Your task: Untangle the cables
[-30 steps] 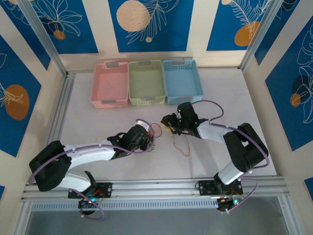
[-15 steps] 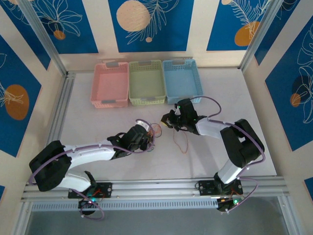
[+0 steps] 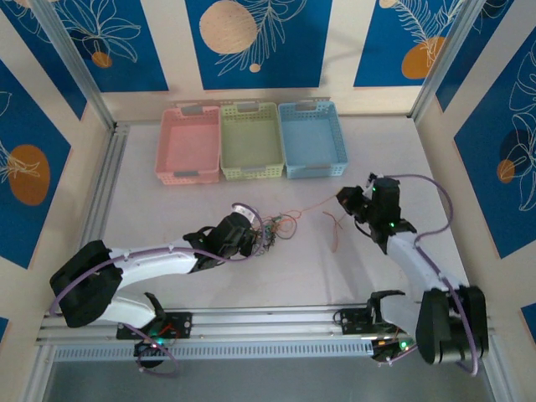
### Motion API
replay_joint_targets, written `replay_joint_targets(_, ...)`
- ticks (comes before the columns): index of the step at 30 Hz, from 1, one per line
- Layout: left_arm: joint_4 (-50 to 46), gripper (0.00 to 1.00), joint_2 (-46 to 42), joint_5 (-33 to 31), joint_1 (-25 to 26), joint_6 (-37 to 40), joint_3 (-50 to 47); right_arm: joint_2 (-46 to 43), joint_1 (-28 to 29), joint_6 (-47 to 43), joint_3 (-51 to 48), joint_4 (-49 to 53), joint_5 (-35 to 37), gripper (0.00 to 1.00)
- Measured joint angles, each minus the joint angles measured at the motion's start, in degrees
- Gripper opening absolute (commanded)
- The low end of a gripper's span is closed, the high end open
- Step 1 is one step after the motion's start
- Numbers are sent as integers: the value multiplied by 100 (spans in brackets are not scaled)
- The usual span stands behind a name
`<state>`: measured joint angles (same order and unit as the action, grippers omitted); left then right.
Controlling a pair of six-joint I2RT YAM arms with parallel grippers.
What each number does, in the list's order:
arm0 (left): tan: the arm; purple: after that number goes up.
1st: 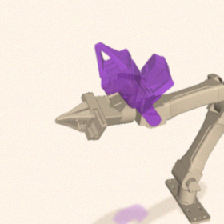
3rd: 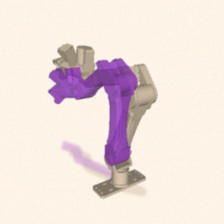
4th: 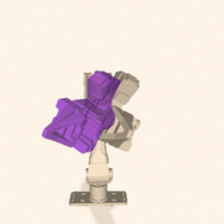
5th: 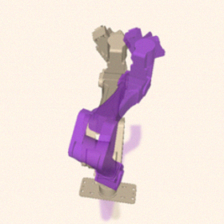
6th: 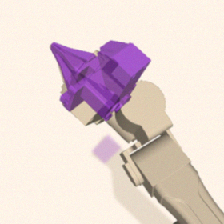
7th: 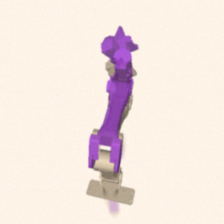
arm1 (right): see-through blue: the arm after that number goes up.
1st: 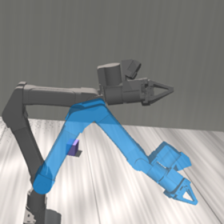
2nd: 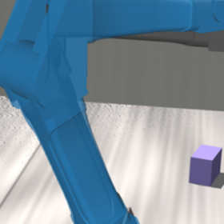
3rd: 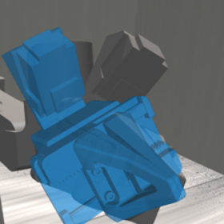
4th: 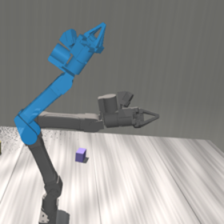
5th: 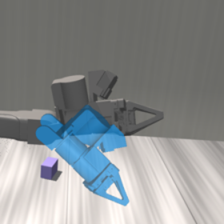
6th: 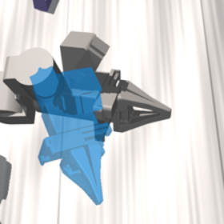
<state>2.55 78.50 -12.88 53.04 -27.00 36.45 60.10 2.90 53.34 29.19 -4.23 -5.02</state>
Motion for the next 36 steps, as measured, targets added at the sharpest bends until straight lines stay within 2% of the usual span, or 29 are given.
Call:
replay_joint_targets(3, 2, 0, 0, 0, -2, -4, -11, -243, -262, 11, -245, 94, 81, 0)
replay_joint_targets(10, 79, 0, -61, 0, -7, -13, -114, -20, -544, 114, -330, 122, -22, 0)
replay_joint_targets(20, 201, 0, -581, -96, -92, -225, -463, -422, -1670, 262, -654, 426, -153, 0)
replay_joint_targets(26, 262, 0, -684, -199, -118, -332, -586, -557, -1840, 264, -660, 584, -136, 0)
replay_joint_targets(36, 417, 0, -1694, -599, -260, -664, -1248, -787, -2177, 286, -765, 841, -11, 0)
